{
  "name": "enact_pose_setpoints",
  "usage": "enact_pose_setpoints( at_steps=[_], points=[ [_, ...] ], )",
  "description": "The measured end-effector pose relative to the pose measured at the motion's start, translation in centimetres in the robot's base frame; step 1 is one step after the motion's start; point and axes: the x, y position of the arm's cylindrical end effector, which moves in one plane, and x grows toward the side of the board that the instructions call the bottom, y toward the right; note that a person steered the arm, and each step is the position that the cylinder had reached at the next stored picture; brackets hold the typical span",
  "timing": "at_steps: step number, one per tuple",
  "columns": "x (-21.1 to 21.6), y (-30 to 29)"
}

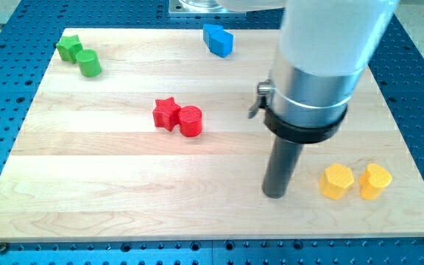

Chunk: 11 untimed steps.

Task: Point your arm at the bottom center of the board

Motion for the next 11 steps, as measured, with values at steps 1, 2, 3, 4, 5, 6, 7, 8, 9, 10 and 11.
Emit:
enact_pose_setpoints(
  at_steps=[1, 2, 3, 4, 5, 6, 7, 8, 9, 10, 11],
  points=[
    [0.0, -1.6],
    [0.0, -2.1],
    [0.0, -2.3],
    [0.0, -3.3],
    [0.0, -3.4],
    [0.0, -3.4],
    [0.3, -3.4],
    [0.3, -3.4],
    [0.3, -3.4],
    [0.2, -4.7],
    [-1.9, -10.0]
  ],
)
